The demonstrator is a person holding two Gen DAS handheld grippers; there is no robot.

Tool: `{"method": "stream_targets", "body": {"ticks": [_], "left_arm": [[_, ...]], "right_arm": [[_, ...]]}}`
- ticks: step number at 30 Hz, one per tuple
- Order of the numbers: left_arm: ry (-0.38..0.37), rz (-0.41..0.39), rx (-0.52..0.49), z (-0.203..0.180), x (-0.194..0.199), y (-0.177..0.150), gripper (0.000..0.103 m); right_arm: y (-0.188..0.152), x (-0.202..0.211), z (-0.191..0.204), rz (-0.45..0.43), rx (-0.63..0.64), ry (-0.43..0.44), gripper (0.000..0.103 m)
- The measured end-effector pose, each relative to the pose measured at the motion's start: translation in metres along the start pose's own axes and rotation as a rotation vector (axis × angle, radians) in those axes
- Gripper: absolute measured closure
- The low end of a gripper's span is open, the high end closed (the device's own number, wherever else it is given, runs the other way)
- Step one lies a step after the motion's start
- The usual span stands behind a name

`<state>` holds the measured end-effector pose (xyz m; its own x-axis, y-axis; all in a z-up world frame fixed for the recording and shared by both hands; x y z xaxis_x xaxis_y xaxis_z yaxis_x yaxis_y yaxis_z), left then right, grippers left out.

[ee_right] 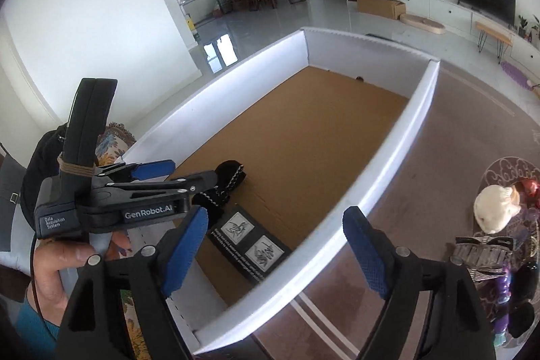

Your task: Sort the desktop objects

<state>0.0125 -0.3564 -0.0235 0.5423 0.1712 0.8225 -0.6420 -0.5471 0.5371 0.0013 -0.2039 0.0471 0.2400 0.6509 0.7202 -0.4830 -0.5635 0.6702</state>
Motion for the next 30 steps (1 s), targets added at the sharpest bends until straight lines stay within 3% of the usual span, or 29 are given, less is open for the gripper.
{"method": "stream_targets", "body": {"ticks": [4, 6, 9, 13, 16, 19, 20, 22, 24, 30], "left_arm": [[-0.175, -0.054, -0.126, -0.077, 0.039, -0.020, 0.030], [-0.253, -0.057, -0.217, -0.122, 0.053, -0.042, 0.021], [-0.329, -0.038, -0.355, -0.183, 0.062, -0.086, 0.005], [-0.328, 0.049, -0.506, -0.255, 0.022, -0.144, 0.005], [-0.286, 0.112, -0.552, -0.290, -0.029, -0.178, 0.005], [-0.233, 0.116, -0.586, -0.312, -0.060, -0.198, 0.005], [-0.217, 0.122, -0.591, -0.319, -0.067, -0.200, 0.005], [-0.198, 0.078, -0.602, -0.331, -0.072, -0.198, 0.004], [-0.206, 0.086, -0.598, -0.346, -0.079, -0.193, 0.002], [-0.212, 0.029, -0.574, -0.385, -0.106, -0.172, 0.000]], "right_arm": [[-0.046, 0.063, -0.064, -0.166, -0.003, -0.180, 0.004], [-0.087, 0.089, -0.108, -0.202, -0.028, -0.310, 0.001], [-0.158, 0.114, -0.176, -0.114, -0.079, -0.503, 0.001], [-0.243, 0.146, -0.260, 0.034, -0.176, -0.627, 0.001], [-0.283, 0.174, -0.306, 0.066, -0.267, -0.683, 0.001], [-0.306, 0.179, -0.349, 0.129, -0.351, -0.709, 0.001], [-0.308, 0.180, -0.357, 0.099, -0.382, -0.665, 0.000], [-0.315, 0.185, -0.373, 0.075, -0.464, -0.646, 0.000], [-0.316, 0.188, -0.383, 0.069, -0.503, -0.681, 0.000], [-0.314, 0.182, -0.387, 0.073, -0.506, -0.691, 0.000]]}}
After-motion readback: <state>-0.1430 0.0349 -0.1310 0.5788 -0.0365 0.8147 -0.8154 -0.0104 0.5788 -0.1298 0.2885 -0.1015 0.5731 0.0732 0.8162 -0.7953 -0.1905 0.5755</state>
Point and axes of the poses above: each gripper's, at about its wrist camera, not at the fingertips, and x roughly against the way its jaws point, z to its left, y to its top, the point moved 6 cm from there along -x, roughly the way its jaws point, and after that the axes turned 4 degrees about x, right-handed, at the moved point
